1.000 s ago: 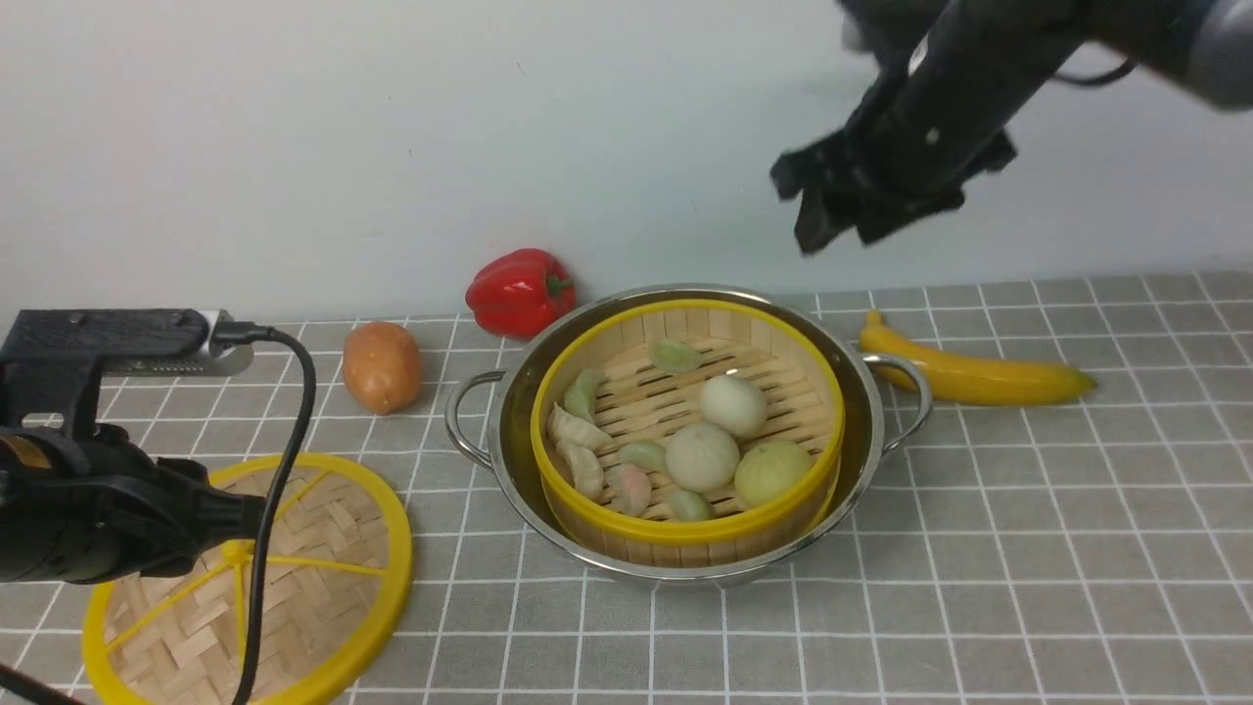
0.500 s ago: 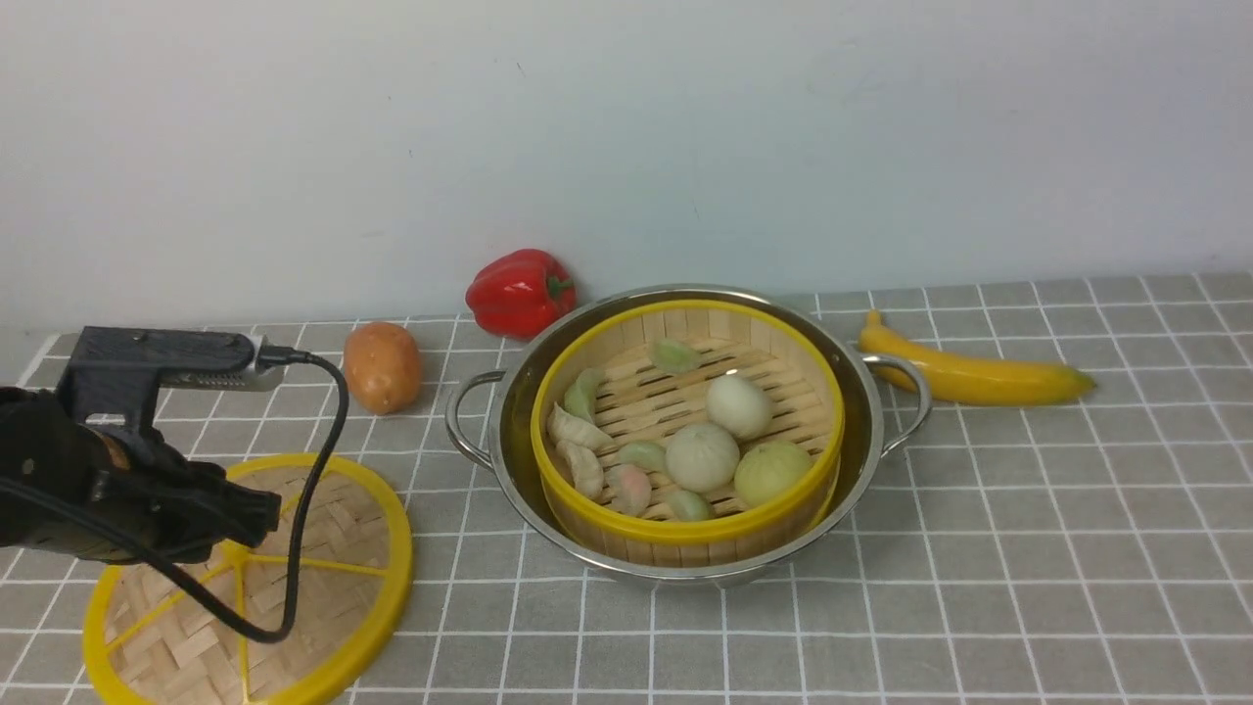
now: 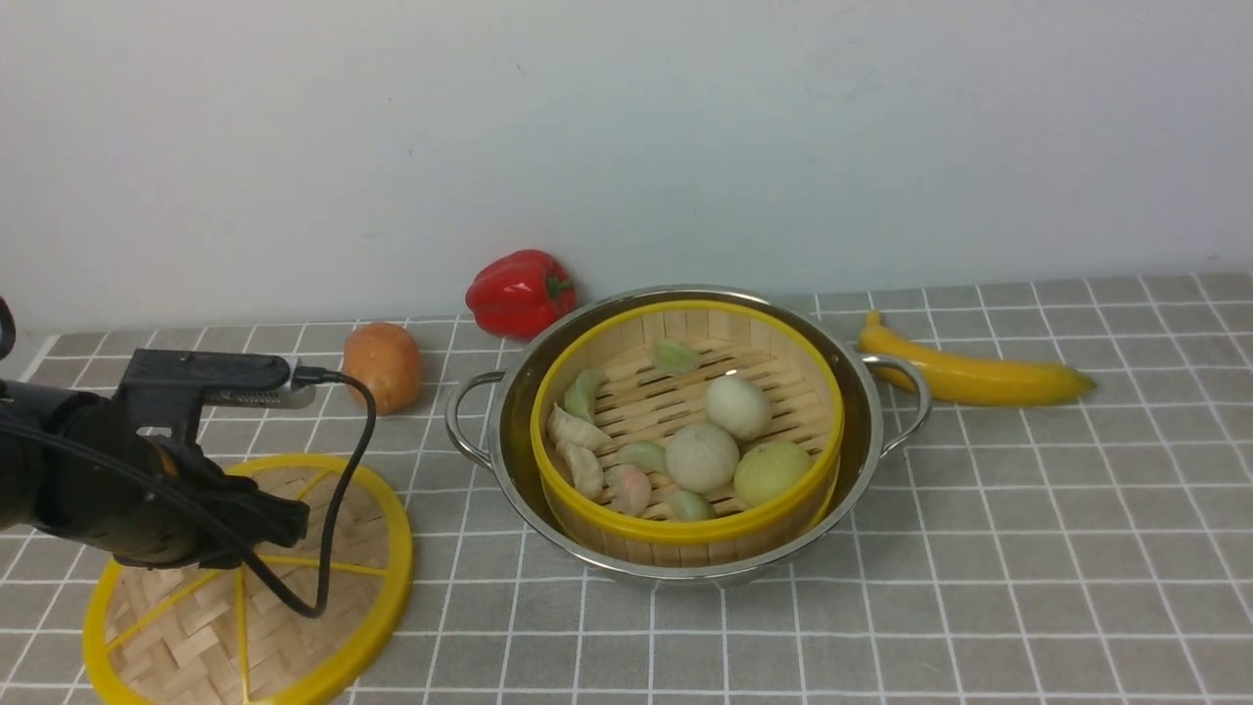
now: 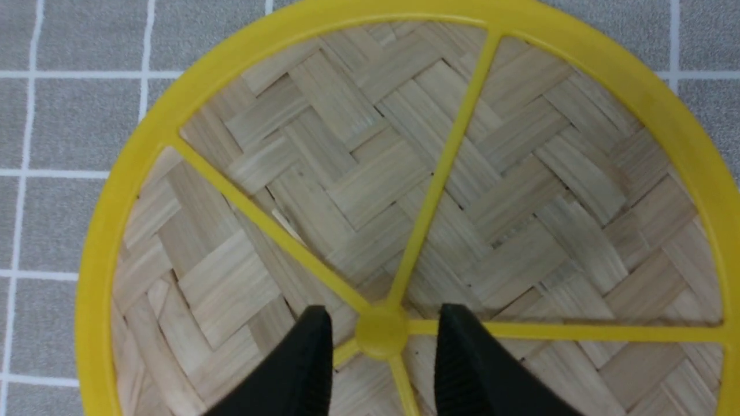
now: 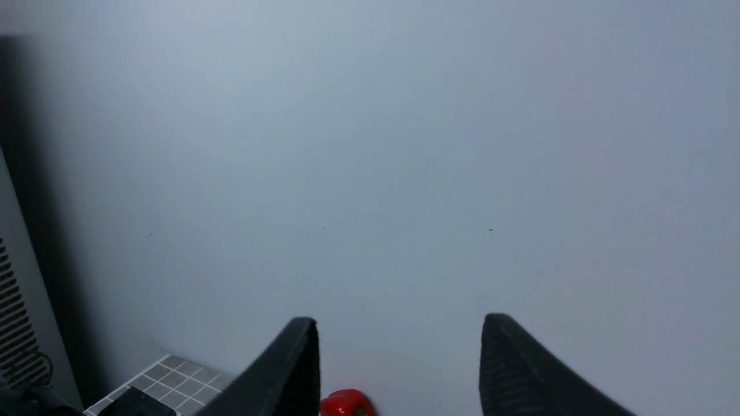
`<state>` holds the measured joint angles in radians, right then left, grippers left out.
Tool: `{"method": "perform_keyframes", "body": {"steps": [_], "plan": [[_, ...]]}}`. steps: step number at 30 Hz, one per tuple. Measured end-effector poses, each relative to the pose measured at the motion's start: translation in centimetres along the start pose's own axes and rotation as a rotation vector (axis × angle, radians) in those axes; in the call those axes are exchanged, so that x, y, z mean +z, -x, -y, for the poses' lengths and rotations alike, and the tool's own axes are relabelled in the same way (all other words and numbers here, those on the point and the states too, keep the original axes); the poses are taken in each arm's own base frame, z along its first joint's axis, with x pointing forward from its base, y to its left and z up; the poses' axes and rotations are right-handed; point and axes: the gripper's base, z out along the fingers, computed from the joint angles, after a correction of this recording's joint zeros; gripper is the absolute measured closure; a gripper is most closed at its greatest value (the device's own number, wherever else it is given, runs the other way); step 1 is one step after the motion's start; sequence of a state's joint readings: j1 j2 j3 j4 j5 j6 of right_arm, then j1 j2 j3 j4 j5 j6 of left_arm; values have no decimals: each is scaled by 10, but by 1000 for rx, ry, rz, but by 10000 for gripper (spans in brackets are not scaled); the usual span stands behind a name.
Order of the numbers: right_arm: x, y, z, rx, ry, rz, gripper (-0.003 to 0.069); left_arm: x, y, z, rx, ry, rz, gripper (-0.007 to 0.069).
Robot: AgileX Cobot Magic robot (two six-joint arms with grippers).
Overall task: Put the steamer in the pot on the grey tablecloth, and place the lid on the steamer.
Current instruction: 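Grasp the bamboo steamer lid lying on the table by its centre knob, then place the yellow bamboo steamer lid onto the steamer in the pot with the left gripper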
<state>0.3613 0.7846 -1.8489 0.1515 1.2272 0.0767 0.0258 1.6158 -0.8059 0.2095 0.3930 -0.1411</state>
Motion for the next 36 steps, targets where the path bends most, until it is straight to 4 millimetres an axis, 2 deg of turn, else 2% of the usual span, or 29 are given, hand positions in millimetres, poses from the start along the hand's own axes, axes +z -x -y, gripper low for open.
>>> {"method": "perform_keyframes", "body": {"steps": [7,10,11,13,16,19,21,22,23,26,28,30,31,36], "plan": [[2,-1,0,1,-1,-9,276,18,-3,2,7,-7,-30,382],[2,-1,0,1,-1,-9,276,19,-2,2,8,-7,-29,395],[2,-1,0,1,-1,-9,276,19,-2,2,8,-7,-30,405],[2,-1,0,1,-1,-9,276,19,-1,1,16,-1,-37,489],[2,-1,0,1,-1,-9,276,15,3,-1,30,18,-73,508],[2,-1,0,1,-1,-9,276,7,14,-5,53,50,-91,508],[2,-1,0,1,-1,-9,276,-9,31,-10,56,80,-76,508],[2,-1,0,1,-1,-9,276,-11,33,-11,55,82,-74,508],[2,-1,0,1,-1,-9,276,-25,47,-13,39,91,-38,508],[2,-1,0,9,-1,-9,284,-52,73,-12,-1,77,34,508],[2,-1,0,19,-1,-9,295,-70,90,-3,7,39,83,508],[2,-1,0,32,-1,-8,312,-86,106,20,68,-36,132,508],[2,-1,0,33,-1,-8,314,-89,108,25,88,-51,142,508],[2,-1,0,55,2,-9,348,-99,122,90,229,-211,199,508]]}}
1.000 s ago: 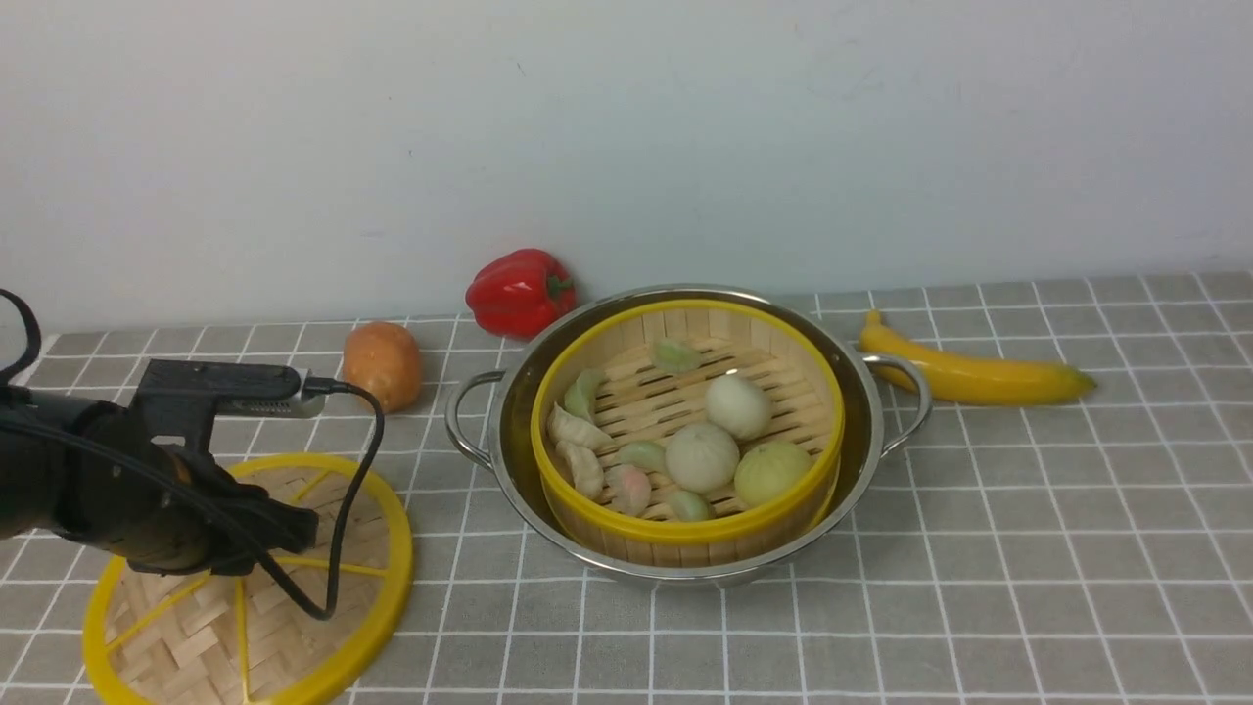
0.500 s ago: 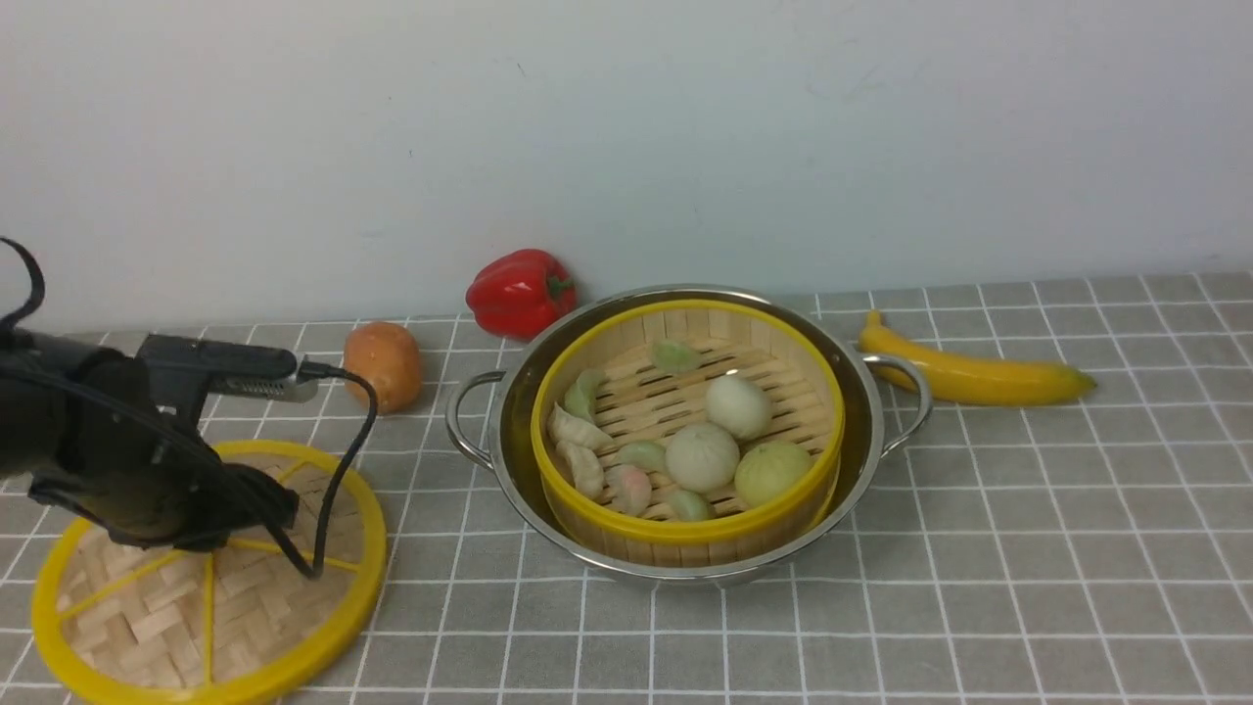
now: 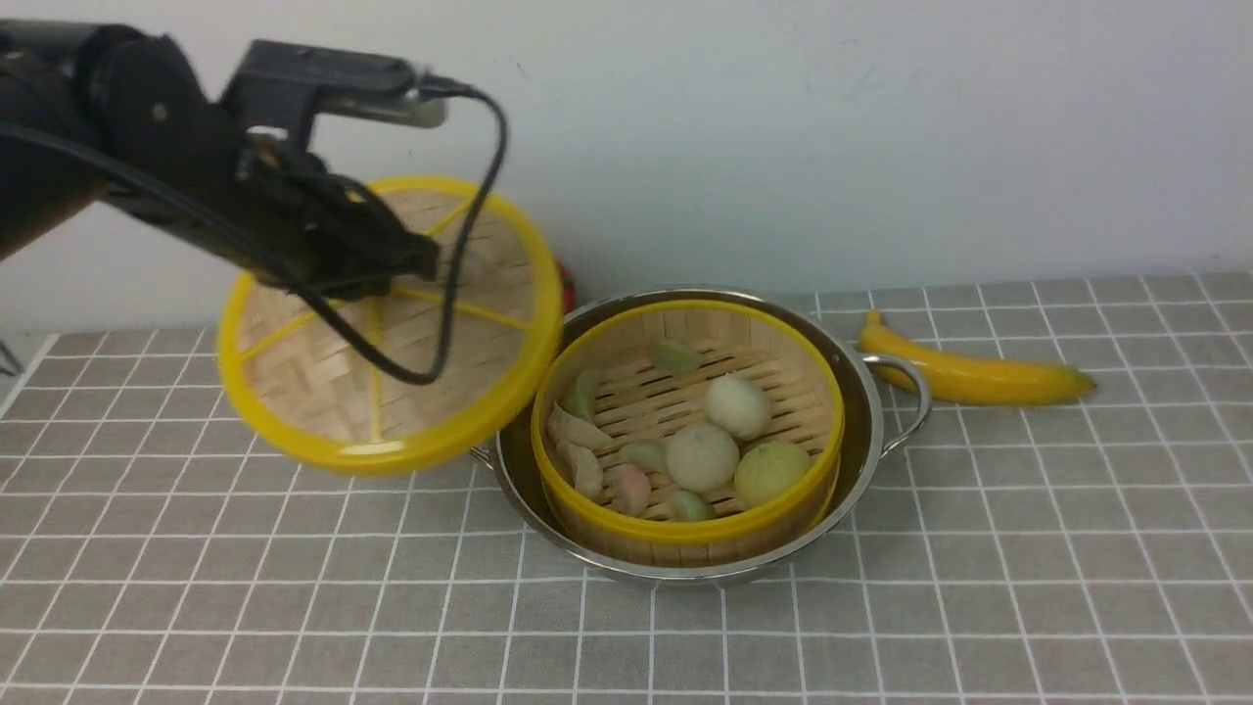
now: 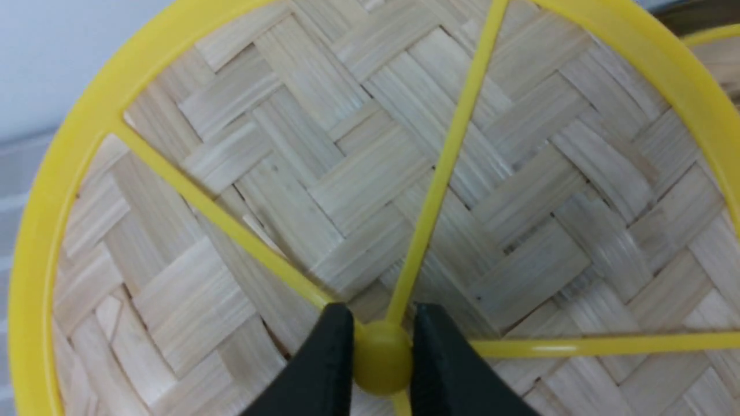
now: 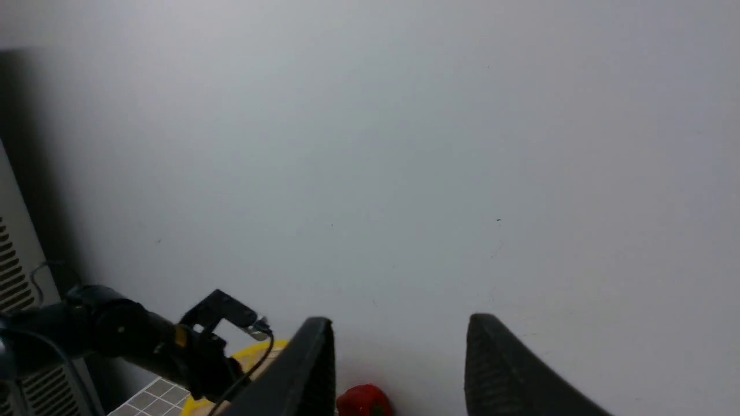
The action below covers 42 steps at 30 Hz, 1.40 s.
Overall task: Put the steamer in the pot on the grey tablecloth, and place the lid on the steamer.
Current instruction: 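Place the yellow bamboo steamer lid onto the steamer in the pot with the left gripper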
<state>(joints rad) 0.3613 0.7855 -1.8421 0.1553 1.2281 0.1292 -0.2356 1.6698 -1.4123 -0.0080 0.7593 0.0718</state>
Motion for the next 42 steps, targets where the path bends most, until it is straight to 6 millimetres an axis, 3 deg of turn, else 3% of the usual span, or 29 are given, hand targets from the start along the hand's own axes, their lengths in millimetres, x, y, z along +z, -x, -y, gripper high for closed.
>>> {"method": "perform_keyframes", "body": {"steps": [2,4,6,7,12,21,42], "plan": [[0,0,0,7,4,-1,366,11,10,37,72,-76,14,508],[0,0,-1,12,7,-1,378,23,14,62,124,-115,15,508],[0,0,-1,18,10,-1,384,31,16,73,145,-131,10,508],[0,0,-1,28,14,-2,391,43,16,90,175,-153,-1,508],[0,0,-2,47,17,-3,405,67,19,120,229,-188,-13,508],[0,0,-2,57,24,-4,407,89,15,130,255,-192,-54,508],[0,0,-2,58,26,-4,407,85,20,129,277,-178,-54,508]]}}
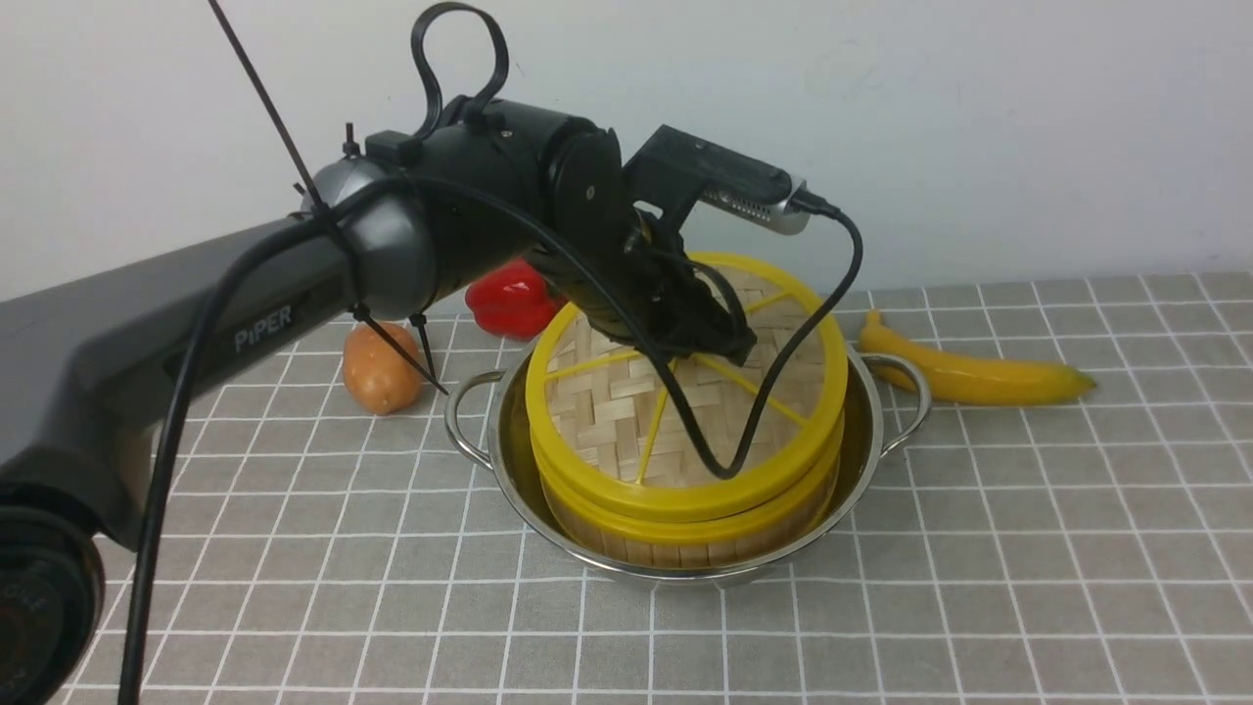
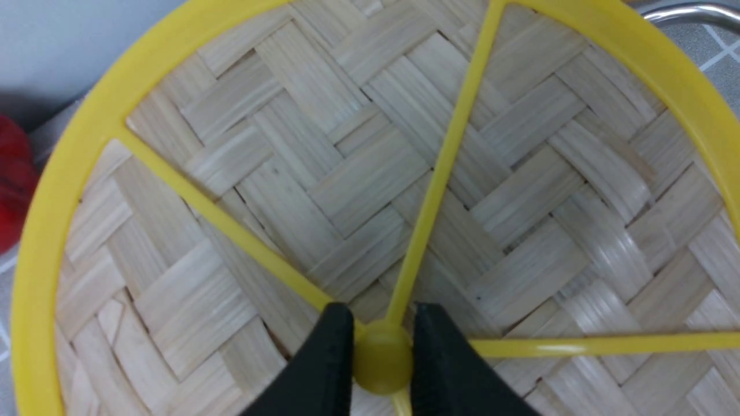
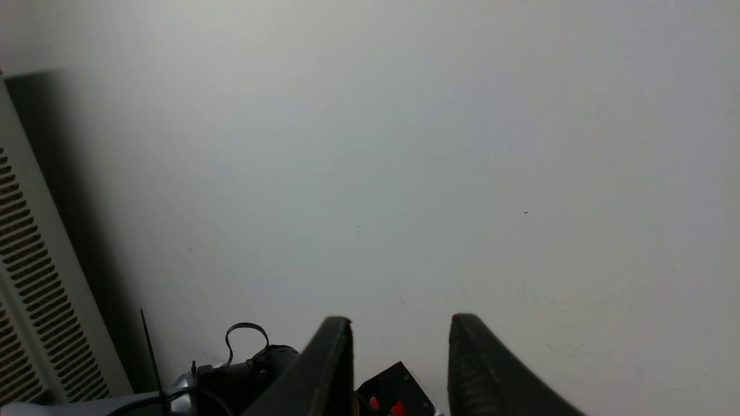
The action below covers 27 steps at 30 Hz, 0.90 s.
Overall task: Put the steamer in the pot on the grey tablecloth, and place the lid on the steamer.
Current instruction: 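Place the yellow bamboo steamer lid onto the steamer in the pot with the left gripper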
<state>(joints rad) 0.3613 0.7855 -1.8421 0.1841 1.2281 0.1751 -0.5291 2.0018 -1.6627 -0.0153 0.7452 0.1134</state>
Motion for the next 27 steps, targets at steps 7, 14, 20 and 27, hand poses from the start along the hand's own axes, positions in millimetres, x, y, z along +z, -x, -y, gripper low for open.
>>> {"method": "perform_keyframes", "body": {"steps": [7,14,20,27], "plan": [[0,0,0,0,1,0,407,0,-3,0,-1,-5,-35,508],[0,0,-1,4,8,-1,407,0,-3,0,-1,-5,-38,508],[0,0,-1,5,10,-2,407,4,-5,1,-1,-6,-46,508],[0,0,-2,8,18,-3,407,13,-3,0,0,-2,-17,508]]}}
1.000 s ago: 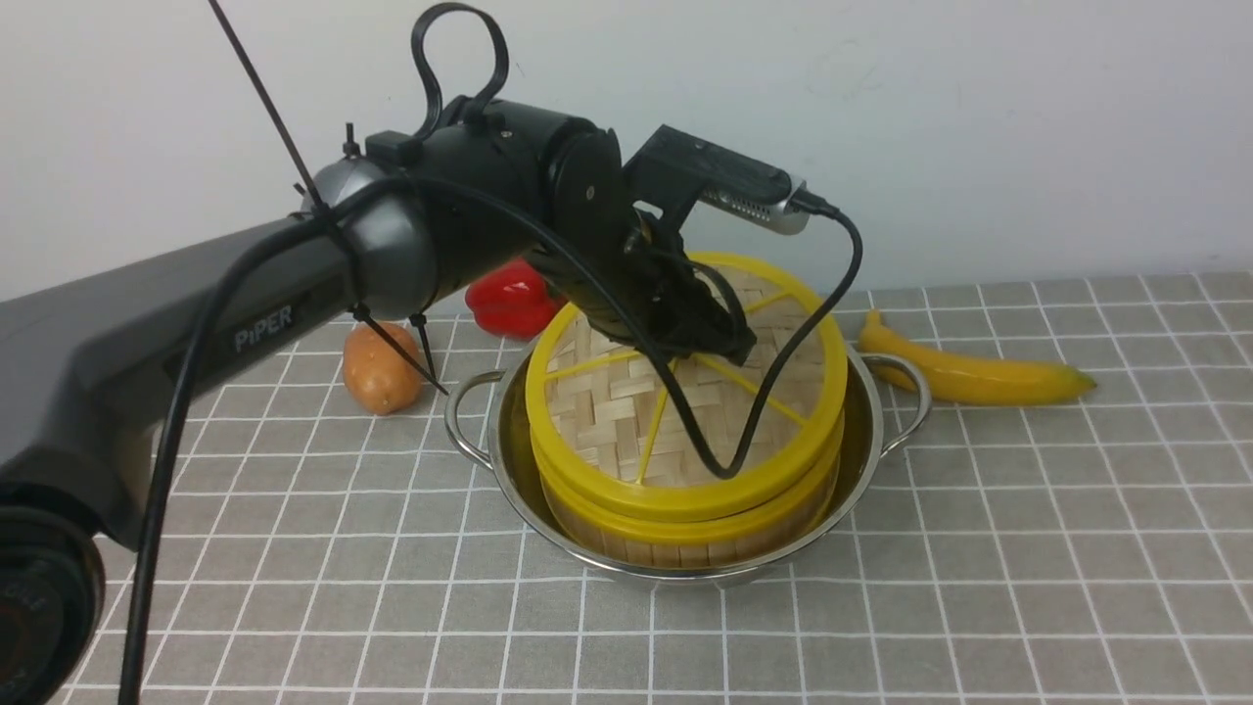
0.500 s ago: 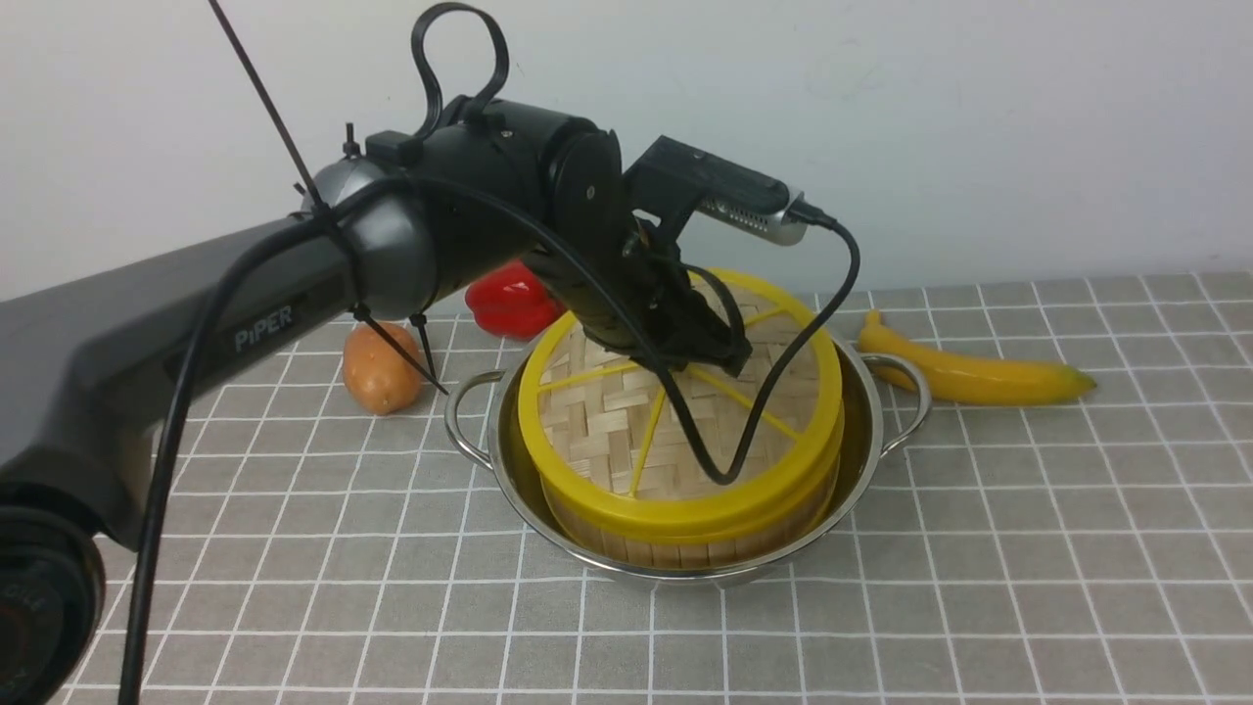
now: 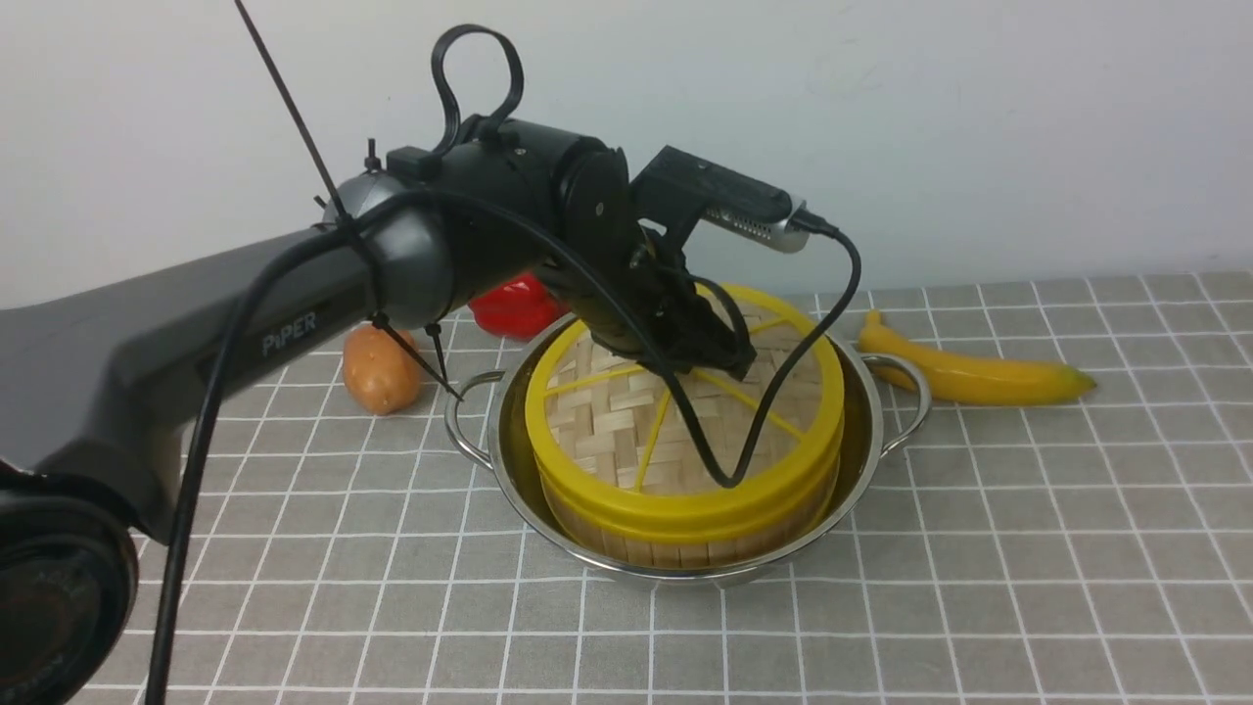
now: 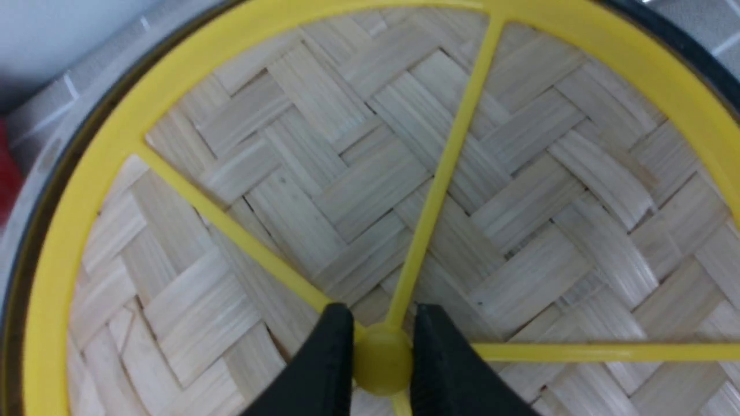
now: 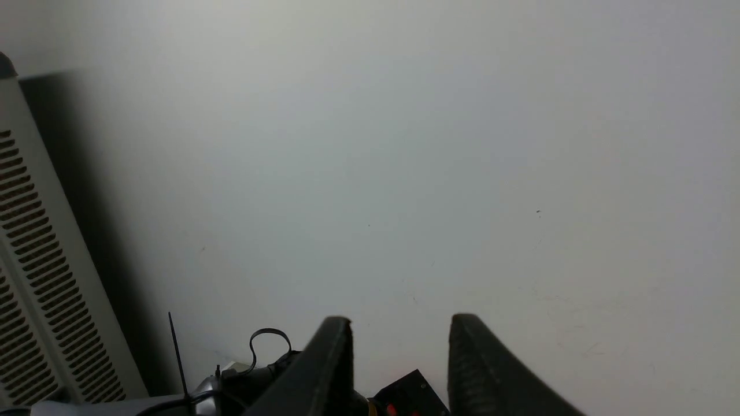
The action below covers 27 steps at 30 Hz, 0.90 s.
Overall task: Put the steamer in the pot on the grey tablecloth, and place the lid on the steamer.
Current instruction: 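Place the yellow bamboo steamer lid onto the steamer in the pot with the left gripper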
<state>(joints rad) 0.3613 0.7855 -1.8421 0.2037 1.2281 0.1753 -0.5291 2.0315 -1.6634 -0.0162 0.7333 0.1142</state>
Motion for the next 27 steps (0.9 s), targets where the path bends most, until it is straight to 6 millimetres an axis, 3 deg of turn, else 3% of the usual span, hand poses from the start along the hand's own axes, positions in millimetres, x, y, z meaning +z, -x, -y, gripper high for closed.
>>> {"method": "perform_keyframes", "body": {"steps": [27], "plan": [[0,0,0,1,1,0,407,1,-1,2,-15,-18,-17,508]]}}
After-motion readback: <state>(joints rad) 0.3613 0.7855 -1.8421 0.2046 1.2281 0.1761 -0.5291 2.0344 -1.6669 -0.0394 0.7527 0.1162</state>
